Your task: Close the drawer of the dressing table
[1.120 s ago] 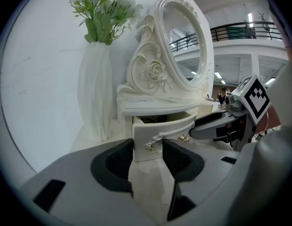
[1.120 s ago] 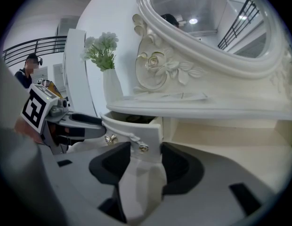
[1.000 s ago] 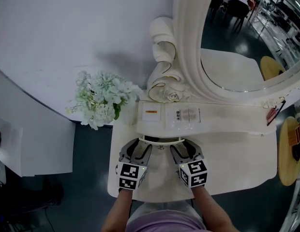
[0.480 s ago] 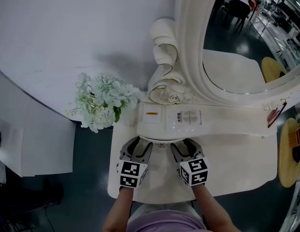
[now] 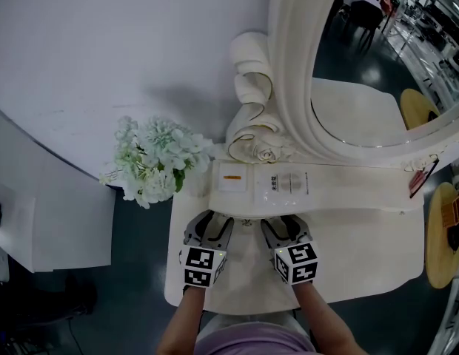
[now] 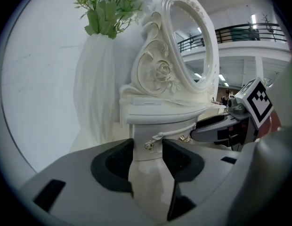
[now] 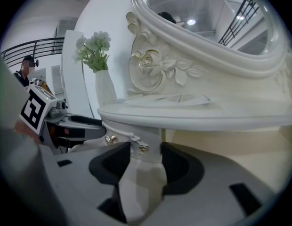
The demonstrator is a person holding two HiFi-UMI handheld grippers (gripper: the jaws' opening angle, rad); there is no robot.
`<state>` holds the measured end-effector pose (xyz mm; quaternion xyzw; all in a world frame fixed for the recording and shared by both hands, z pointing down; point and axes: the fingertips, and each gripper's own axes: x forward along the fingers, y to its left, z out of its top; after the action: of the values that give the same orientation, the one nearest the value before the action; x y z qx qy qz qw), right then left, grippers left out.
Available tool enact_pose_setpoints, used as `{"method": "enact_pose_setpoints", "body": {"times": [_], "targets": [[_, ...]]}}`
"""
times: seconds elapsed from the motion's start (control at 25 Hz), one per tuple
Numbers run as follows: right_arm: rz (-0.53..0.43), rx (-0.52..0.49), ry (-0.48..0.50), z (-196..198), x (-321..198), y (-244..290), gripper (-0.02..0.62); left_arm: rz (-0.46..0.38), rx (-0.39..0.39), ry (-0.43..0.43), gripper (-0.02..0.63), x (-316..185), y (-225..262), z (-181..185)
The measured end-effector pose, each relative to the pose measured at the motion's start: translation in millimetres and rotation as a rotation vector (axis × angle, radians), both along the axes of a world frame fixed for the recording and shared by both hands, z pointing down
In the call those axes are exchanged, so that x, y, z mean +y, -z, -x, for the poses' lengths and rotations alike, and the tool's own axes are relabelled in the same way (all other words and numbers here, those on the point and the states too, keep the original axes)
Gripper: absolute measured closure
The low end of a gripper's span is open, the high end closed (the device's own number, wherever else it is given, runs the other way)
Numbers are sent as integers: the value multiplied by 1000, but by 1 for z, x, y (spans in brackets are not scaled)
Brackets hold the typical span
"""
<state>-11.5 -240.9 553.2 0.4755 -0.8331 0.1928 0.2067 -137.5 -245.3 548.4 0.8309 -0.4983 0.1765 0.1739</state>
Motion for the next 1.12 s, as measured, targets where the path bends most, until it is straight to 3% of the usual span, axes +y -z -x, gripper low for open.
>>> {"method": "enact_pose_setpoints", "body": {"times": [1.12], "targets": [[2, -3, -37, -2, -11, -1, 387, 9, 46, 39, 410, -11, -1, 1]]}}
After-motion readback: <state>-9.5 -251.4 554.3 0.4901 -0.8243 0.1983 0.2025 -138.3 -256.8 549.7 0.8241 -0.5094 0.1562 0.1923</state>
